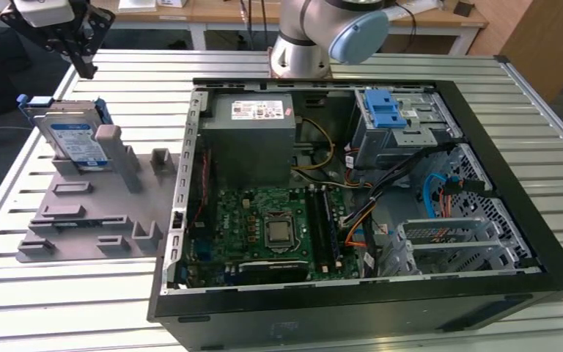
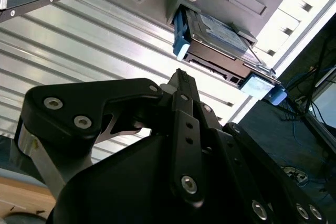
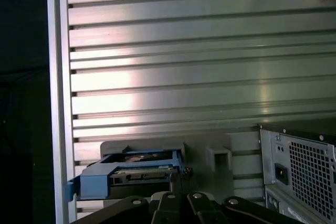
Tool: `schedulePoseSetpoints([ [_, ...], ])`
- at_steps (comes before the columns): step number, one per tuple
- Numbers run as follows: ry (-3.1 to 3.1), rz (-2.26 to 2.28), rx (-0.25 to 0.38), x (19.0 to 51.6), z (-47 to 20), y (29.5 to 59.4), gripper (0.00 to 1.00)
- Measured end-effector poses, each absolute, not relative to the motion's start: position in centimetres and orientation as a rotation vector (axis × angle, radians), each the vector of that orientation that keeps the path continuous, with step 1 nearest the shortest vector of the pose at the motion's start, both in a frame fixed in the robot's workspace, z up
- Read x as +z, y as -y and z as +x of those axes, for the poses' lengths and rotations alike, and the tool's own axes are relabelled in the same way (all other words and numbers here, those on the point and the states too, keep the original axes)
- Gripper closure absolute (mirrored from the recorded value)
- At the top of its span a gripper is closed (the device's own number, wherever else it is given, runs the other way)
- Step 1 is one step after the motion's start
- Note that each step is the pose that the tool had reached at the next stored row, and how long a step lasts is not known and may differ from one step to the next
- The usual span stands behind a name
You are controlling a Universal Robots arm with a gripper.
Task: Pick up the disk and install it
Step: 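Reach for the disk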
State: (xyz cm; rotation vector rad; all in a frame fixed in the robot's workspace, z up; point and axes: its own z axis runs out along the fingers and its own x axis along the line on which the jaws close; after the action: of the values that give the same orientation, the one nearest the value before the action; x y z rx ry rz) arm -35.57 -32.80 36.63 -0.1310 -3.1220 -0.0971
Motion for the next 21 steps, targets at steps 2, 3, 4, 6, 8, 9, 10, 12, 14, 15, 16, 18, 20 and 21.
schedulePoseSetpoints([
  [2,3.121,-0.131,-0.097,36.6,-35.9,32.8,0.89],
  [3,3.121,-0.131,-0.097,36.6,-36.0,32.8,0.89],
  [4,3.121,-0.131,-0.097,36.5,-36.1,32.8,0.89],
  [6,3.120,-0.131,-0.097,36.5,-36.3,32.8,0.89],
  [8,3.120,-0.131,-0.097,36.4,-36.5,32.9,0.89],
  [9,3.119,-0.131,-0.097,36.4,-36.6,32.9,0.89],
  [10,3.119,-0.131,-0.097,36.4,-36.6,32.9,0.89],
  [12,3.119,-0.131,-0.097,36.3,-36.8,33.0,0.89],
  [14,3.118,-0.131,-0.097,36.2,-36.9,33.0,0.89],
  [15,3.118,-0.131,-0.097,36.2,-37.0,33.0,0.89],
  [16,3.118,-0.131,-0.097,36.2,-37.1,33.1,0.89],
  [18,3.117,-0.131,-0.097,36.1,-37.3,33.1,0.89],
  [20,3.117,-0.131,-0.097,36.1,-37.4,33.1,0.89],
  [21,3.117,-0.131,-0.097,36.1,-37.5,33.2,0.89],
])
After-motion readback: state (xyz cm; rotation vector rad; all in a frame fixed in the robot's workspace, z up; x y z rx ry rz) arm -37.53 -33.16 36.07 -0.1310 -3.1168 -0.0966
